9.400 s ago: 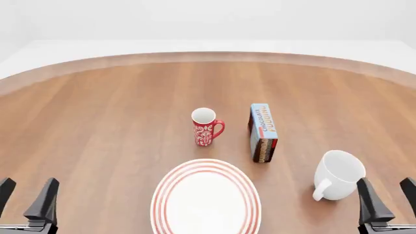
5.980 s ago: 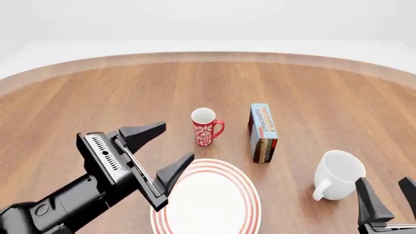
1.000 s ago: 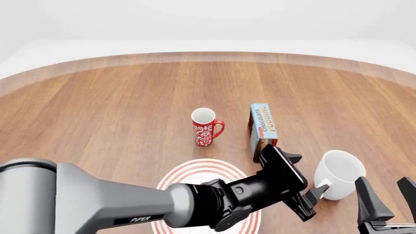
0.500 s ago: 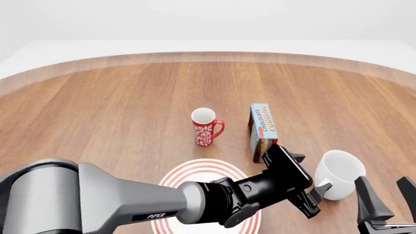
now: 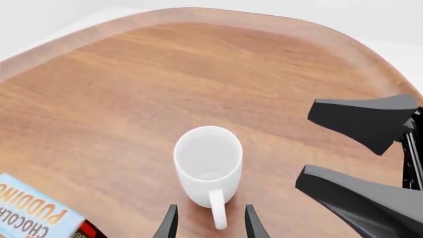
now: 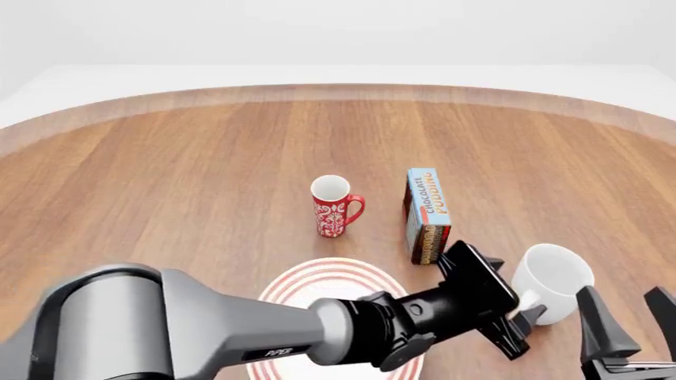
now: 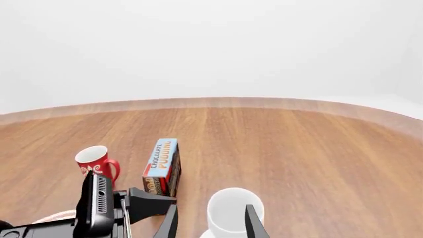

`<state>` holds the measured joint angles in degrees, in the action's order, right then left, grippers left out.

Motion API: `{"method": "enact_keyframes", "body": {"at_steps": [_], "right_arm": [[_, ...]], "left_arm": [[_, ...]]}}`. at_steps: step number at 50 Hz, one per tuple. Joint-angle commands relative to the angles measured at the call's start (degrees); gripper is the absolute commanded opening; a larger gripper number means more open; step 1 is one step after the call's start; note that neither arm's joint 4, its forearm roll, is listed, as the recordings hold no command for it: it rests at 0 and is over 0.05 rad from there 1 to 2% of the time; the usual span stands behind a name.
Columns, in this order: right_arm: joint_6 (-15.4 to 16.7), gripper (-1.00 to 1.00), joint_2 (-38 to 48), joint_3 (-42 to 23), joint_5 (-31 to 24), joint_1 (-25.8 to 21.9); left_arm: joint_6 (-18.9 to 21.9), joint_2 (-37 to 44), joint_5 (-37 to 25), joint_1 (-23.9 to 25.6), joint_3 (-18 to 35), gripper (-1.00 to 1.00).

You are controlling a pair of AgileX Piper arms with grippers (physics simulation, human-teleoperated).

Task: Pick up the white mug and put it on the plate, and put the chocolate pudding to the right of the plate.

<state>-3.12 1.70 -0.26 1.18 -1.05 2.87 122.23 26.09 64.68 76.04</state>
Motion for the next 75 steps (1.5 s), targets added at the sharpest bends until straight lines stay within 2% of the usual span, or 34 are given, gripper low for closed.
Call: {"method": "enact_keyframes", "body": {"at_steps": [1,39,75], "right_arm": [[-0.09,1.00,1.88,0.07,1.93,-0.01],[-0.43,1.00,-1.24,0.00,-1.21,0.07],[-0.79,1.00,-1.69,-0.34,-2.04,0.18]], "left_arm": [[-0.10,1.86,-0.47,0.35,1.51,1.00],[-0.71,7.69,-1.86,0.62,6.23,1.00],[-1.26,11.76,-3.49,0.39,9.90,1.00]]}}
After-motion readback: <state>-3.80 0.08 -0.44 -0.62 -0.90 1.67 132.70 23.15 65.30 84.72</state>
